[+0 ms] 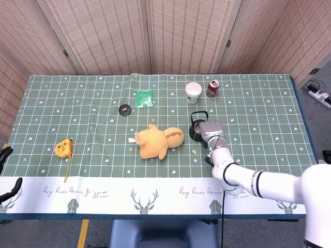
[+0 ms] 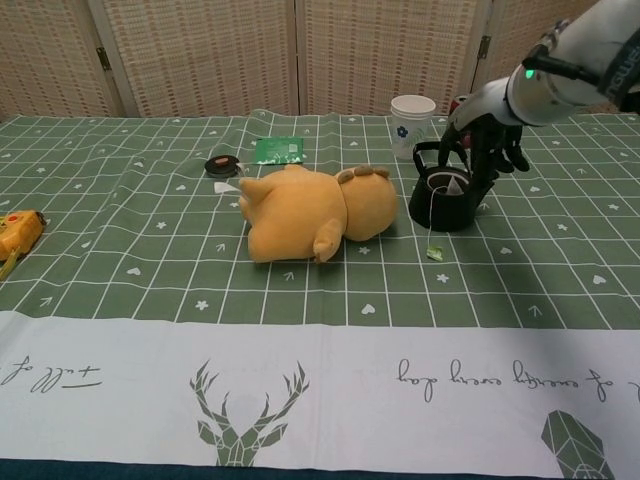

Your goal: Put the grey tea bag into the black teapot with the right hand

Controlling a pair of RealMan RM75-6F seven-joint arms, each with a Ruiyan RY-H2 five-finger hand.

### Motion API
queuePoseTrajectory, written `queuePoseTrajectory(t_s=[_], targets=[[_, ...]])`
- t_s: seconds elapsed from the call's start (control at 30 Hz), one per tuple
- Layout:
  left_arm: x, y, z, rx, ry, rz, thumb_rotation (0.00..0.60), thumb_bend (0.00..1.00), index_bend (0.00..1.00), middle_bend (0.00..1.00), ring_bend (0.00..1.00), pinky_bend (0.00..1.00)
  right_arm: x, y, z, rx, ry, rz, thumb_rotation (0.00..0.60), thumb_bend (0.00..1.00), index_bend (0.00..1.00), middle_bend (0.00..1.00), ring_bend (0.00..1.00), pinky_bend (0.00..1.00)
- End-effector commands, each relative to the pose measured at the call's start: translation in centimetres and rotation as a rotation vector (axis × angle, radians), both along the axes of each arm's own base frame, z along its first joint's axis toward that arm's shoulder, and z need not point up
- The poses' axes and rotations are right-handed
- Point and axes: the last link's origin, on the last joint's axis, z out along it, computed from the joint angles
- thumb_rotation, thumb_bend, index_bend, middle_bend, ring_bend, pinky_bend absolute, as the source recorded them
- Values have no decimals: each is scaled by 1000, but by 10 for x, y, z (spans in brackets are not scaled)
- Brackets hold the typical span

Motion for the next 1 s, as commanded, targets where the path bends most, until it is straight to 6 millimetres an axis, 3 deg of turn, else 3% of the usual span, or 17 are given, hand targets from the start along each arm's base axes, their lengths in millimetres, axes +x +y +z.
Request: queuePoseTrajectory(t_s=[0.03,0.2,0.33,0.57,0.67,0.8,1.0], targets=[[1,-1,-3,0,13,2,600,392,53,41,13,0,-6,30,50,-104,-47,82,600,441,15,519,482,541],[4,-4,-6,3,31,2,600,392,53,41,13,0,-36,73,83,-247,-27,219,600,442,0,187,217,294],[7,-6,-9,10,49,2,600,392,53,41,14,0,-76,112,93,-346,-24,292,600,441,0,38,90,172],[15,-9,-22,7,124,-11,600,392,53,41,14,0,-162,194,101,-487,-57,323,600,442,0,0,43,74],[17,-9,-28,-5,142,-5,600,392,53,41,14,0,-188,216,103,-523,-77,321,600,442,0,0,35,52],[19,-9,-32,-17,154,0,600,392,52,41,15,0,-207,229,106,-555,-122,320,600,442,0,0,32,35],[22,-12,-34,-33,151,-18,600,392,50,41,15,0,-215,222,107,-552,-151,323,600,442,0,0,28,3]])
